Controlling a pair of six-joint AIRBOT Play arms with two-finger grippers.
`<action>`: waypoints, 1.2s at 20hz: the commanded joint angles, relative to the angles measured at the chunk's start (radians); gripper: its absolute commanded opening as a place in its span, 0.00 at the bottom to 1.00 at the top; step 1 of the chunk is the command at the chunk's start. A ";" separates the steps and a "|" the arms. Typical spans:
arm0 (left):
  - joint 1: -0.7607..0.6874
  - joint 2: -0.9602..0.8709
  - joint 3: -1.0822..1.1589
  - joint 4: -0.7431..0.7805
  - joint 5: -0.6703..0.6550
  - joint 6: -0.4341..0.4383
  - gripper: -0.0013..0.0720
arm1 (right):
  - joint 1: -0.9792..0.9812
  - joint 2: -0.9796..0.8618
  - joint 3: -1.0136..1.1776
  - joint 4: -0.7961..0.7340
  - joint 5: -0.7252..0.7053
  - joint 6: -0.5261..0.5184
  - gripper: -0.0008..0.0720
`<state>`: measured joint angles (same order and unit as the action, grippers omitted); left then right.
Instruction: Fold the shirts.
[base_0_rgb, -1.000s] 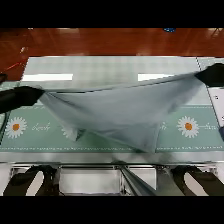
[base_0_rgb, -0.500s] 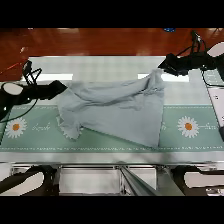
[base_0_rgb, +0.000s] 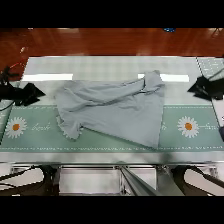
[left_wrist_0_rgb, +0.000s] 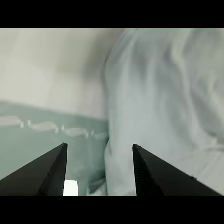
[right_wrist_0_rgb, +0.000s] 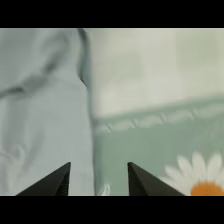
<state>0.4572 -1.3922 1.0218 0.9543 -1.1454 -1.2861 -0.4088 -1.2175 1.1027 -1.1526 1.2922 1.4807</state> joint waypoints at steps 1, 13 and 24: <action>0.020 -0.036 -0.124 -0.134 -0.045 0.153 0.71 | -0.070 0.212 -0.366 0.060 -0.089 -0.054 0.58; -0.141 -0.172 -0.106 -0.231 -0.019 0.159 0.04 | -0.069 0.366 -0.535 0.072 0.053 -0.098 0.57; -0.142 -0.172 -0.061 -0.230 -0.063 0.178 0.04 | 0.164 0.219 -0.666 0.124 0.019 -0.037 0.57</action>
<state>0.3161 -1.5631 0.9577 0.7254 -1.2045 -1.1095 -0.3202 -0.9352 0.4484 -1.0557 1.3468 1.4311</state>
